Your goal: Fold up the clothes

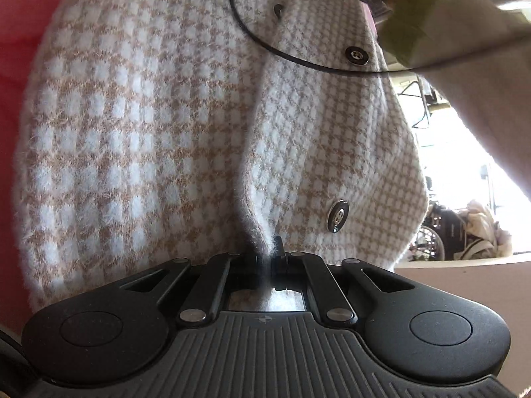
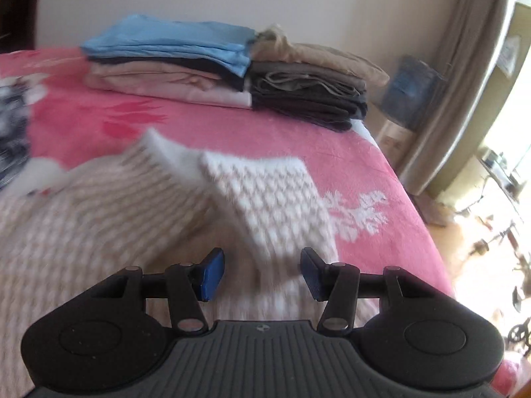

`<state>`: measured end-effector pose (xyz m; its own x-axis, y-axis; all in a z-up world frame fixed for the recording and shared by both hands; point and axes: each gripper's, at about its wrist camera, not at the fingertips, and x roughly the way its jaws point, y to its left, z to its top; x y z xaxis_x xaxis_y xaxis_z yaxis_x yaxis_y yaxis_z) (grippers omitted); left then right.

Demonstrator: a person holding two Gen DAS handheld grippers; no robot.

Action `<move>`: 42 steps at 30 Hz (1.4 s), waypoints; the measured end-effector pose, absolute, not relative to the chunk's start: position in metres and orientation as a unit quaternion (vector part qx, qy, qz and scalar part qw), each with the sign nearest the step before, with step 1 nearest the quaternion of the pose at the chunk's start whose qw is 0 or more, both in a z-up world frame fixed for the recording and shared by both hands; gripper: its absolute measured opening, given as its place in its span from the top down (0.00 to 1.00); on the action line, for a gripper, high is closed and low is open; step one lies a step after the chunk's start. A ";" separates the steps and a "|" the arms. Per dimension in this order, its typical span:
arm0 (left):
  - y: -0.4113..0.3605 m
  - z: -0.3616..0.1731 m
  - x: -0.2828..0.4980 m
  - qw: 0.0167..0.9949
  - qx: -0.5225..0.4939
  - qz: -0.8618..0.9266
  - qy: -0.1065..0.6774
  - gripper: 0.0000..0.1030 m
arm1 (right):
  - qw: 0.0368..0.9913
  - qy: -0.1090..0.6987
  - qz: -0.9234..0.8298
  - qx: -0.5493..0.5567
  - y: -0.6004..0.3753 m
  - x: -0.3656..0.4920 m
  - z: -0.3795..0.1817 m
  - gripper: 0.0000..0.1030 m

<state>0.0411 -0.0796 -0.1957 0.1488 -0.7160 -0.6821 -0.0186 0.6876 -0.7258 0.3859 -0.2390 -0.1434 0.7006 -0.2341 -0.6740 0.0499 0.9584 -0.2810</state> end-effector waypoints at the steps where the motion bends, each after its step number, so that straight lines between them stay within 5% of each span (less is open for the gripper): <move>1: -0.080 -0.197 0.042 0.692 -0.306 -0.252 0.604 0.97 | 0.914 0.377 -0.084 -0.122 -0.238 0.392 -0.146 0.48; 4: -0.081 -0.198 0.044 0.688 -0.307 -0.254 0.607 0.97 | 0.919 0.368 -0.098 -0.101 -0.237 0.399 -0.145 0.49; 10: -0.081 -0.194 0.040 0.695 -0.301 -0.254 0.601 0.97 | 0.941 0.324 -0.098 -0.001 -0.259 0.382 -0.127 0.67; 12: -0.082 -0.193 0.039 0.699 -0.297 -0.254 0.599 0.97 | 0.940 0.323 -0.107 0.002 -0.263 0.383 -0.123 0.84; 15: -0.080 -0.192 0.039 0.701 -0.298 -0.253 0.597 0.97 | 0.936 0.330 -0.121 -0.005 -0.267 0.387 -0.114 0.92; 32: -0.081 -0.176 0.031 0.712 -0.286 -0.291 0.571 0.98 | 0.956 0.286 0.024 0.054 -0.268 0.358 -0.021 0.93; 42: -0.079 -0.179 0.033 0.704 -0.291 -0.295 0.577 0.98 | 0.936 0.333 0.110 0.004 -0.199 0.377 -0.073 0.93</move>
